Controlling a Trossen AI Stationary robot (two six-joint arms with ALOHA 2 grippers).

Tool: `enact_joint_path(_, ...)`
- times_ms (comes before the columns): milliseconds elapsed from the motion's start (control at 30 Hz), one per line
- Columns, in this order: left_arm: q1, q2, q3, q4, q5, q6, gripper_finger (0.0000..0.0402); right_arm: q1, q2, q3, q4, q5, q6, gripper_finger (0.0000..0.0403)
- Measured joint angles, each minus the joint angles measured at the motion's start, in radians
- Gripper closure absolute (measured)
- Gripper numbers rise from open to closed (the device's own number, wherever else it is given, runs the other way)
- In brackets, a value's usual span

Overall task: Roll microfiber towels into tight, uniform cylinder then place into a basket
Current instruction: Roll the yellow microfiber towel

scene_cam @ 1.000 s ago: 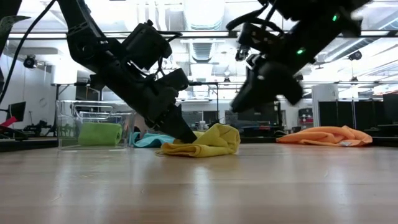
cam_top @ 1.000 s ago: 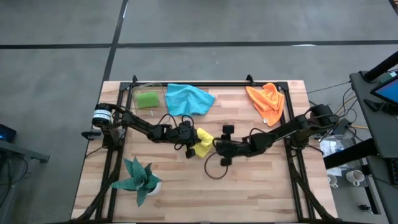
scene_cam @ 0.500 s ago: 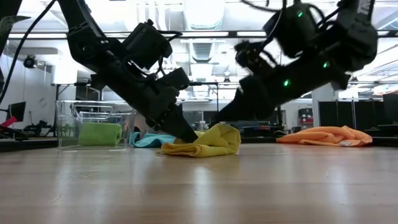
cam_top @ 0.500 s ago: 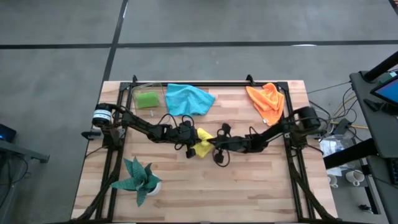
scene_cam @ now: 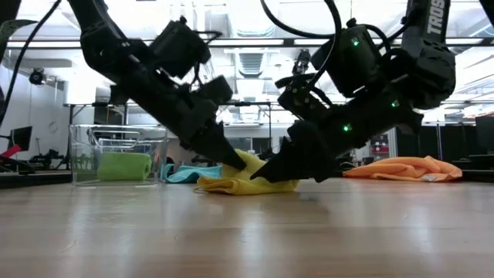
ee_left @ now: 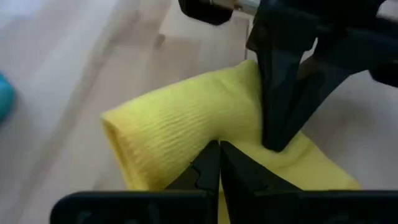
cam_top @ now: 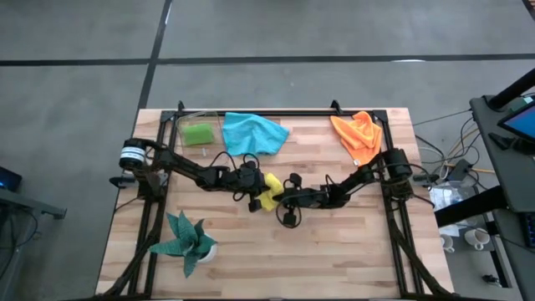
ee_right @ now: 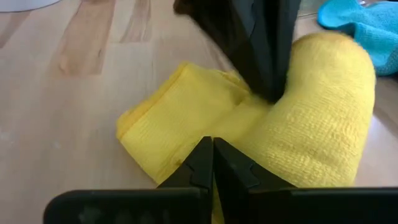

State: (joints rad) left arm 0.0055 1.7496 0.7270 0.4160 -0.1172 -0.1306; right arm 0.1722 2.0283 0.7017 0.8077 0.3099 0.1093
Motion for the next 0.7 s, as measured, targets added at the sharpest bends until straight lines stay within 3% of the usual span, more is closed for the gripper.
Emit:
enact_joint_path(267, 0.001, -0.1, -0.012, -0.036, -0.154, 0.043, 0.0402, 0.0, -0.021, -0.003, -0.021, -0.003, -0.005, 0.0394)
enact_joint_path(500, -0.024, -0.102, -0.015, 0.128, -0.102, 0.043, 0.0402, 0.0, -0.026, -0.003, -0.043, -0.002, -0.005, 0.0394)
enact_joint_path(700, -0.026, 0.012, 0.008, 0.179, -0.066, 0.005, 0.0402, 0.0, -0.026, -0.003, -0.043, 0.0, -0.005, 0.0394)
